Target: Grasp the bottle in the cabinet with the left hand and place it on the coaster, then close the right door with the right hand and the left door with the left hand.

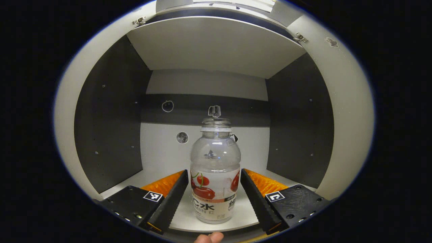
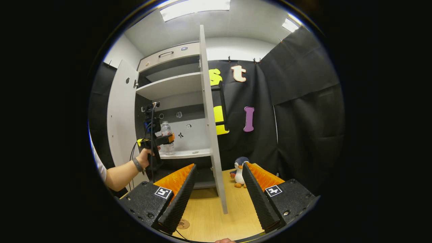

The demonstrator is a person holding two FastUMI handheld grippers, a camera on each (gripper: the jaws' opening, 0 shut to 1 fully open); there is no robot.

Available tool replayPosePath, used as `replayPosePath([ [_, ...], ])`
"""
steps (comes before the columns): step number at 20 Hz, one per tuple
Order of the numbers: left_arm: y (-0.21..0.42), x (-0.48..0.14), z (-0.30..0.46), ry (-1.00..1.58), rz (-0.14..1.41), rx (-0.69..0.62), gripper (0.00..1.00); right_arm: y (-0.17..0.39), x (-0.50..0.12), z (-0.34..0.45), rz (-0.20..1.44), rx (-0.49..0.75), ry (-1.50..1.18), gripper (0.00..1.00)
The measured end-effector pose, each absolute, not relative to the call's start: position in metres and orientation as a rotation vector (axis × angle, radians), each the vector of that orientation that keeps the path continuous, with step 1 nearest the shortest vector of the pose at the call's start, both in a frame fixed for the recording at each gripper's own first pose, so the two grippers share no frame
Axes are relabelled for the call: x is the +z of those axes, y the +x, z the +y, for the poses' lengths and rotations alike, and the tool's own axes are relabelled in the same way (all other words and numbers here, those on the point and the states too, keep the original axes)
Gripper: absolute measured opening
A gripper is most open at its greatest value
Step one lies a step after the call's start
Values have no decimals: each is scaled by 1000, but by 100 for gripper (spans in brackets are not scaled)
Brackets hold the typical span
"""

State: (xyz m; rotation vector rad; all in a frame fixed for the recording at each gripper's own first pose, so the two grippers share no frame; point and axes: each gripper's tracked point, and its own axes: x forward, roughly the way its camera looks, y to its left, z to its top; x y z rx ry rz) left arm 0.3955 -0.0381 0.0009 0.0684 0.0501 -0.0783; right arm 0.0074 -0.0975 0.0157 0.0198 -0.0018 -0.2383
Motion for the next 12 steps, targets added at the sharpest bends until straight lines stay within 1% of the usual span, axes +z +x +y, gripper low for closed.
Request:
replayPosePath([
  [4,405,-7,-30,96,81,-40,94,6,15,-103,1,-253,28,83],
  [5,405,-9,-31,101,88,-34,93,5,16,-105,-1,-255,29,83],
  [6,405,-9,-28,108,84,-26,87,5,15,-106,-2,-256,29,83],
  [7,402,-6,-27,111,80,-29,78,5,16,-106,-3,-258,30,83],
  [12,384,7,-29,119,43,-47,78,5,14,-100,2,-244,29,83],
])
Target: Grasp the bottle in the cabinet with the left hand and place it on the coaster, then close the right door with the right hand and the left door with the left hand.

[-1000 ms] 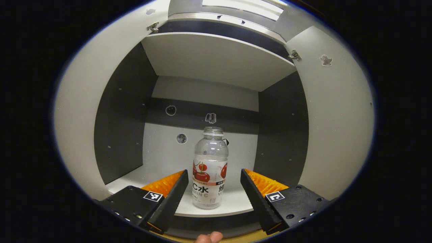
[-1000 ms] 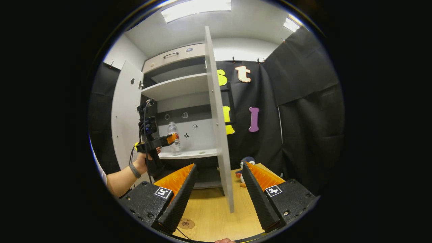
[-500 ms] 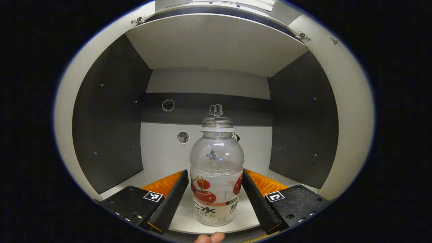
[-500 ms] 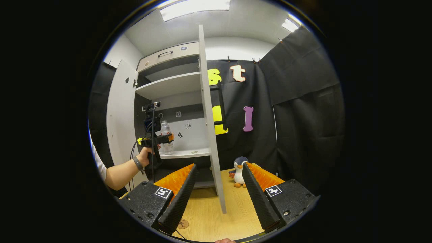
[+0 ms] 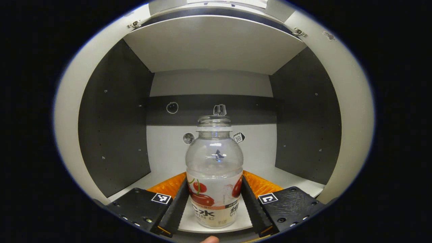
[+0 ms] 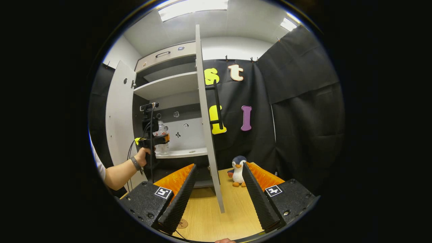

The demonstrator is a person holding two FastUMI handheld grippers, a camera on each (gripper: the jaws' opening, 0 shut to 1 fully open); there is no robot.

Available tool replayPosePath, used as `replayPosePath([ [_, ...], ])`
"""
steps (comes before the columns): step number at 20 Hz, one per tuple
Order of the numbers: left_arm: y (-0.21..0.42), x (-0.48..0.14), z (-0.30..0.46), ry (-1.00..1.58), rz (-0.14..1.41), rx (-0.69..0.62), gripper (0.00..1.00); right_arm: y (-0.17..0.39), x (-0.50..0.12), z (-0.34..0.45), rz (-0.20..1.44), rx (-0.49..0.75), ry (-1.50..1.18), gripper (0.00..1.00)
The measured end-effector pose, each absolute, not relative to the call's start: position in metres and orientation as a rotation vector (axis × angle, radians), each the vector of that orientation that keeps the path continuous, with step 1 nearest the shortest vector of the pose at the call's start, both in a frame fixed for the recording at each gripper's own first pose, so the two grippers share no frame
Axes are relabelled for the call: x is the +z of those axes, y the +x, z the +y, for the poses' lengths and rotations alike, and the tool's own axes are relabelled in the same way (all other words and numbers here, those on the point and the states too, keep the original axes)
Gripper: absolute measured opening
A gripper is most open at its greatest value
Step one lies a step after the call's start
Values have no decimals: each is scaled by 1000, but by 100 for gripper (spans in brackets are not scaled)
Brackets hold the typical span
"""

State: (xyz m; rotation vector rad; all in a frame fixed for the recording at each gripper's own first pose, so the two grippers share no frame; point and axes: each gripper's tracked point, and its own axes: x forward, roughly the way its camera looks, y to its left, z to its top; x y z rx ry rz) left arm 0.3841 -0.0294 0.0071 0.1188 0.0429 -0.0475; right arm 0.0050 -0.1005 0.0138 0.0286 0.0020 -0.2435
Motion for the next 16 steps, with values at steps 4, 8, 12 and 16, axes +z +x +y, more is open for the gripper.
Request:
replayPosePath([
  [4,366,26,-35,102,-26,-97,78,3,14,-91,3,-218,31,83],
  [8,366,21,-37,100,18,-103,73,-3,20,-88,-10,-214,19,83],
  [12,347,36,-37,91,-9,-114,72,-10,23,-85,-22,-212,16,83],
  [16,306,38,-39,96,-5,-147,72,-13,28,-79,-27,-191,-4,83],
])
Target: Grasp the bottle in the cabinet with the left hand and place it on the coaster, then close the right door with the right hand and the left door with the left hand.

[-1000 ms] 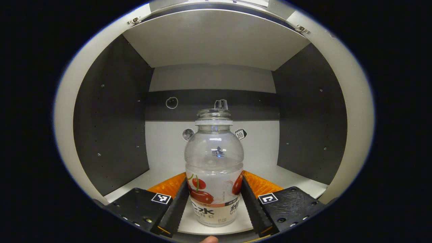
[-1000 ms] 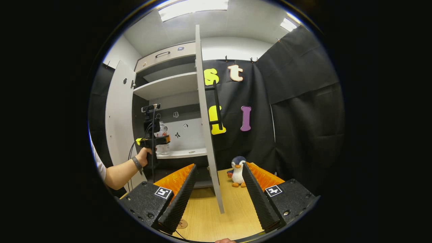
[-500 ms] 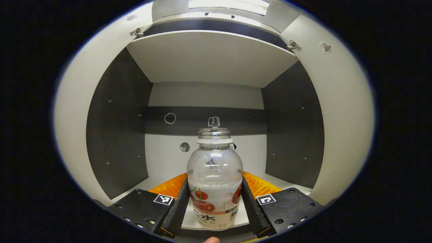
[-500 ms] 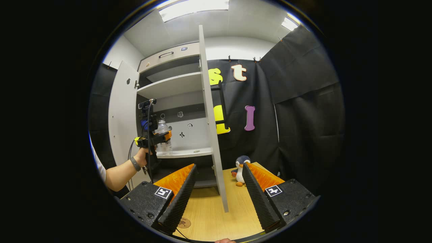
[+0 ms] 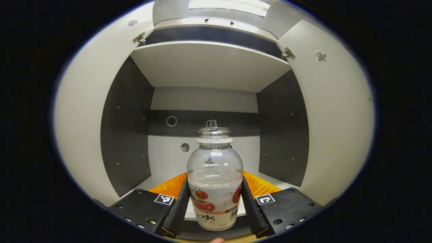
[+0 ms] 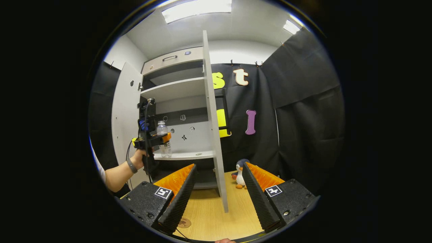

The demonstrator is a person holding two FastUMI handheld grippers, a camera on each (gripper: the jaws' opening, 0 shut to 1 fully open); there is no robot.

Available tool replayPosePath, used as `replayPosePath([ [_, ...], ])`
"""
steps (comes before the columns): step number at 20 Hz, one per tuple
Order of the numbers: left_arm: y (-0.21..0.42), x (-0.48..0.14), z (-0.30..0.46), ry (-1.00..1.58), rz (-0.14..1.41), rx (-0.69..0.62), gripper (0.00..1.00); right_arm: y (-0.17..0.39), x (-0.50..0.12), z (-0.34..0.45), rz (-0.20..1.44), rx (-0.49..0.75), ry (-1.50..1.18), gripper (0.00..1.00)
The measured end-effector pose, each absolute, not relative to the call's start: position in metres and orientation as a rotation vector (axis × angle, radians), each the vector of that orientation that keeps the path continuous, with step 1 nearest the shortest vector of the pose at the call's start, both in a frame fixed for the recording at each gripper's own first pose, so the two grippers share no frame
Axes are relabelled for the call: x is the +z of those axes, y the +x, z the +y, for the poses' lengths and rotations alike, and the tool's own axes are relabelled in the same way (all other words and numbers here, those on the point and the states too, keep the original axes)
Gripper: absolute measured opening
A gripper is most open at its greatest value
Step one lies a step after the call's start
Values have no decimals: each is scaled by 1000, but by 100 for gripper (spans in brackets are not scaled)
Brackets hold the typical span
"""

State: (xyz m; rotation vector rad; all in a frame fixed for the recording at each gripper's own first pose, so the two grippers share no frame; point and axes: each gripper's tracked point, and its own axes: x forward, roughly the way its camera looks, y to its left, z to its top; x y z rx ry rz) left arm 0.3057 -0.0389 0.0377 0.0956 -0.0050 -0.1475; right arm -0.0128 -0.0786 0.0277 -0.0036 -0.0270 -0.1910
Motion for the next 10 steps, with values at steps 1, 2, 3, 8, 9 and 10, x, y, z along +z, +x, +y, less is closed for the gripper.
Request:
replayPosePath([
  [1,295,39,-37,92,-8,-153,72,-14,29,-75,-28,-179,-7,83],
  [2,283,38,-38,83,-16,-161,72,-14,30,-71,-30,-164,-7,83],
  [3,270,36,-39,72,-20,-166,72,-15,32,-69,-28,-152,-7,83],
  [8,211,5,-41,75,3,-175,72,-16,42,-60,-24,-97,-63,82],
  [9,201,-5,-40,71,21,-168,72,-16,44,-56,-22,-81,-75,83],
  [10,193,-17,-40,66,35,-165,72,-18,46,-51,-25,-60,-83,82],
])
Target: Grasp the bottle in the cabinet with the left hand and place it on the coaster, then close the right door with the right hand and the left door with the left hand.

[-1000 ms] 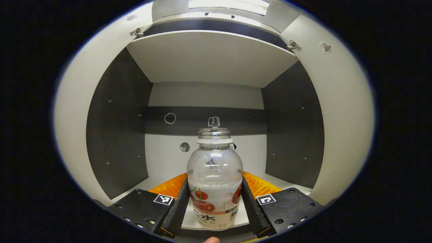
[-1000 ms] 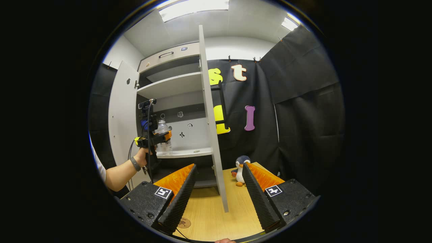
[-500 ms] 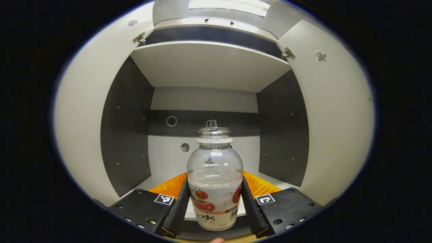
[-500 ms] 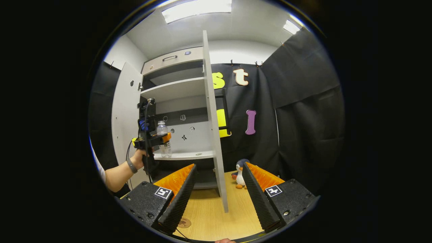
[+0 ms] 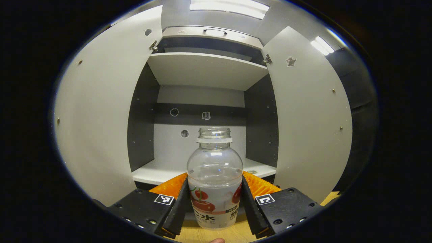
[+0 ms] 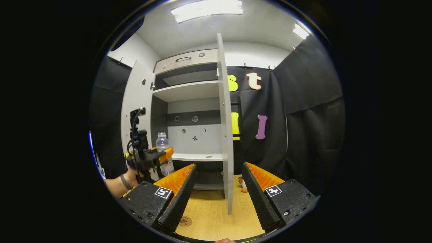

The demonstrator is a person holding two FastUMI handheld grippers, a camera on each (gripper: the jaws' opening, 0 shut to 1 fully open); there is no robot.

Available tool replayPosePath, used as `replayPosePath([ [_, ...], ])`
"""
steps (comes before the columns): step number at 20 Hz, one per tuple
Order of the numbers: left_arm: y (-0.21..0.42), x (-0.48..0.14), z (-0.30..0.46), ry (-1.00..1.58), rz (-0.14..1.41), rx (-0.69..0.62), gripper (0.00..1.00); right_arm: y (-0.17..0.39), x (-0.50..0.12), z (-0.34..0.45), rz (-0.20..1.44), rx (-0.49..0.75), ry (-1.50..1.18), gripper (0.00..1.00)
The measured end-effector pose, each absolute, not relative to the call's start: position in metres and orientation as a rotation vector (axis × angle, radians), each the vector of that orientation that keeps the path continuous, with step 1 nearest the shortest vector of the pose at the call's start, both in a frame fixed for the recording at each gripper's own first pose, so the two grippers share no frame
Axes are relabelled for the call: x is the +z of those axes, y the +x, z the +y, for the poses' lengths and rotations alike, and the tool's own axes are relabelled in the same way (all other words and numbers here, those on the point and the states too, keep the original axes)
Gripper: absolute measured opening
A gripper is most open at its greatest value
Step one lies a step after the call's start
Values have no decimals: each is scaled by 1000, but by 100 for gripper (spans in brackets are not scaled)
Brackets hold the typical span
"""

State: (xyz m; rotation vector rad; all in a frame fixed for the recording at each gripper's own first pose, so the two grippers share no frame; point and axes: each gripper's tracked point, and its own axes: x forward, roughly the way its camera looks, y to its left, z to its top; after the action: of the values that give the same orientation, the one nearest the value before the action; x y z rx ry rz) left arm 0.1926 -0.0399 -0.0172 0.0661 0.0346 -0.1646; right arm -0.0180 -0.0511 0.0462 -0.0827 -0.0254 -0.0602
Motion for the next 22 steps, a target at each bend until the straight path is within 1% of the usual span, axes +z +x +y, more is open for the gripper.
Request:
replayPosePath([
  [4,155,-67,-39,46,46,-130,72,-23,55,-37,-31,12,-102,83],
  [5,145,-80,-40,33,49,-119,72,-23,59,-38,-28,15,-104,83],
  [6,136,-92,-43,23,49,-107,69,-25,65,-41,-33,11,-108,83],
  [7,127,-104,-44,21,54,-97,73,-25,71,-44,-38,2,-116,83],
  [11,101,-154,-52,76,72,-63,72,-26,78,-49,-20,-16,-143,83],
  [17,91,-217,-59,64,141,-24,72,-27,89,-51,-8,-11,-135,83],
  [22,93,-245,-59,42,181,-23,72,-25,98,-58,-3,-39,-174,83],
])
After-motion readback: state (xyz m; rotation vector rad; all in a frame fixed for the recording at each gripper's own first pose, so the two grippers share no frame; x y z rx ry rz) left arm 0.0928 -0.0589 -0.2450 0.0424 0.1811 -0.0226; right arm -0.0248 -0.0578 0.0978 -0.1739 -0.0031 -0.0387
